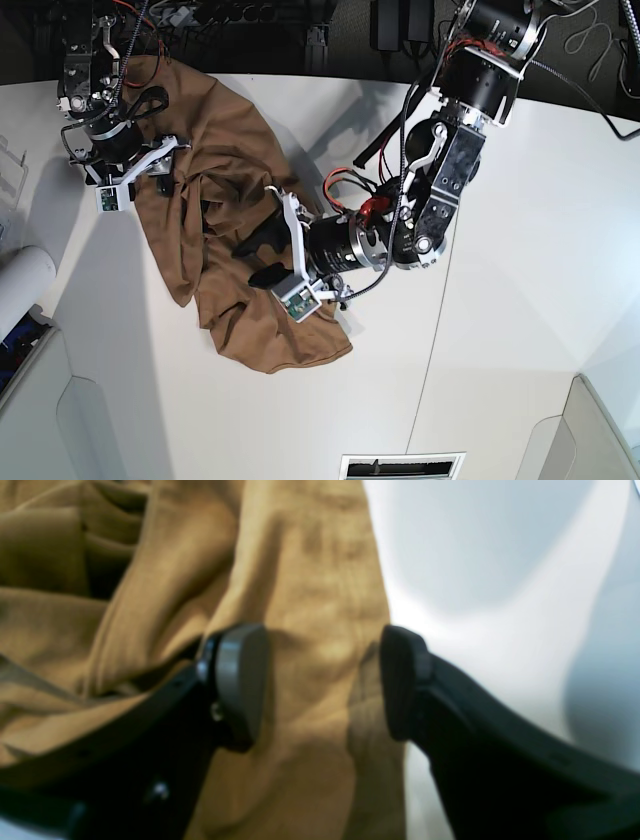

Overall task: Layout the t-shirt on the table in an organized manner, then fold the t-shirt properly
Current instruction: 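Lift the shirt with both grippers and spread it across the table, then release the left gripper and regrasp the shirt edge nearby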

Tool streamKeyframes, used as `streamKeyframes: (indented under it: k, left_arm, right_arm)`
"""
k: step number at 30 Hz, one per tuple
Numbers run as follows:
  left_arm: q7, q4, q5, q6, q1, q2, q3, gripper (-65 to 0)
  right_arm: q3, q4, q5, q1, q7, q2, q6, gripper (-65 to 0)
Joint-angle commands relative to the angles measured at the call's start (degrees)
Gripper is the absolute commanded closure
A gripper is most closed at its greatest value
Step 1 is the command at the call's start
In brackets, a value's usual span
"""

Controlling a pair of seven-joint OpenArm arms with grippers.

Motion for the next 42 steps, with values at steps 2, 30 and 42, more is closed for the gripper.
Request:
streamKeyframes:
  k: [2,30,42]
  left_arm:
    - [-3.39,-4.11,0.57,0.72,-2.71,0.5,-0.11,-30.3]
    - [-1.66,-25.62,1.99,9.31,-6.62,-13.35,-0.24,-30.3]
    - [3.89,-3.19,-2.56,9.62,-6.34,-17.99,-2.32,-30.3]
  right_arm:
    - [0.24,0.59,-0.2,0.2,-0.72,0.59,0.22,-35.4]
    - [10.75,0.26,3.48,-0.35,-3.17,0.59,0.31,-35.4]
    - [10.75,6.4,5.35,-0.26,-2.51,-2.49,3.21,-35.4]
